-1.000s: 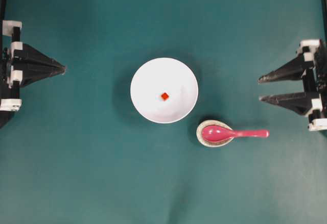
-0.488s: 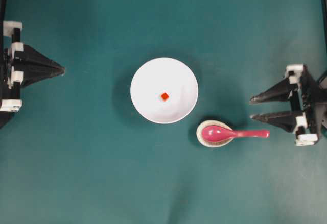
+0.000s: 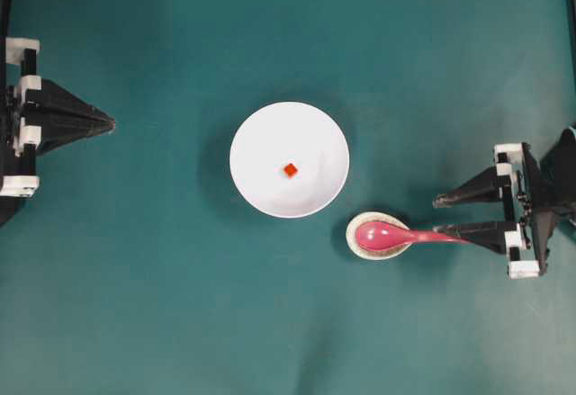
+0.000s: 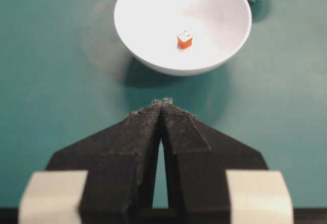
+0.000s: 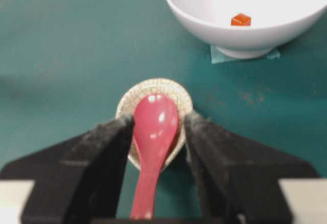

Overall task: Grip the spoon and scoop the red block from the bowl with right arm.
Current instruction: 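Lower the open right gripper around the pink spoon handle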

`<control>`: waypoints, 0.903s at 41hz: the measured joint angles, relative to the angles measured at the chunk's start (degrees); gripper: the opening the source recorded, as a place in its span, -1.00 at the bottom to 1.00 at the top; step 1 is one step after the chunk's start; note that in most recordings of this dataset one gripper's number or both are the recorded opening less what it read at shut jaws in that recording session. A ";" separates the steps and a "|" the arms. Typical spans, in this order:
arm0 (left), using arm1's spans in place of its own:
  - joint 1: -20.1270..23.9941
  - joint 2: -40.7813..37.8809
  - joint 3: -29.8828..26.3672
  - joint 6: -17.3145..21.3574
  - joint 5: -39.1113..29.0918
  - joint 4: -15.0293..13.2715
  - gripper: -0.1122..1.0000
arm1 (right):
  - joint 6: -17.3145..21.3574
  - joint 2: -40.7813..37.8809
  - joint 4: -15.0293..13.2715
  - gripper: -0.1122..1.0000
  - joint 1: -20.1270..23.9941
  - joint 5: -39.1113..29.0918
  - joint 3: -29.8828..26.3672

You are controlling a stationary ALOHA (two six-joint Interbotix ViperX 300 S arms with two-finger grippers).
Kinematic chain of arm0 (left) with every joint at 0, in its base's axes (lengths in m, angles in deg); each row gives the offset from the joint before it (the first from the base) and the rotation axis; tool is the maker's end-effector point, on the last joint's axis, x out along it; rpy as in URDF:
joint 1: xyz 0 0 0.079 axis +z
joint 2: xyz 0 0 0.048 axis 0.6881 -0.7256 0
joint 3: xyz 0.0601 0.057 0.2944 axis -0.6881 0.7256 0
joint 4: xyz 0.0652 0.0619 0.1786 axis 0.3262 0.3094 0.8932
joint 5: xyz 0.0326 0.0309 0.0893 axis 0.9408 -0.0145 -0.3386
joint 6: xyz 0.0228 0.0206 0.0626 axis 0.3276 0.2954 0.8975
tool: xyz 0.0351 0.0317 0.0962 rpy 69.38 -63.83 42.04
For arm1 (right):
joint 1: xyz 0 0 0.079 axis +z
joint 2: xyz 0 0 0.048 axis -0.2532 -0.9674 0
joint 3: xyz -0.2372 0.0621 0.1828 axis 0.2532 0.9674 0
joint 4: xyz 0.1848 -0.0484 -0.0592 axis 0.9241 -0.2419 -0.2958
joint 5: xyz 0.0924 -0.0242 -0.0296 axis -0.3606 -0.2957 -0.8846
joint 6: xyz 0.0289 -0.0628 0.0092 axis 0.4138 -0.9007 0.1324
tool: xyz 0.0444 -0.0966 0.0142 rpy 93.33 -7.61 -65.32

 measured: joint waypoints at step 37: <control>0.00 0.00 0.00 0.00 -0.18 0.18 -0.80 | 0.00 -6.94 4.04 0.12 5.10 -0.97 -1.58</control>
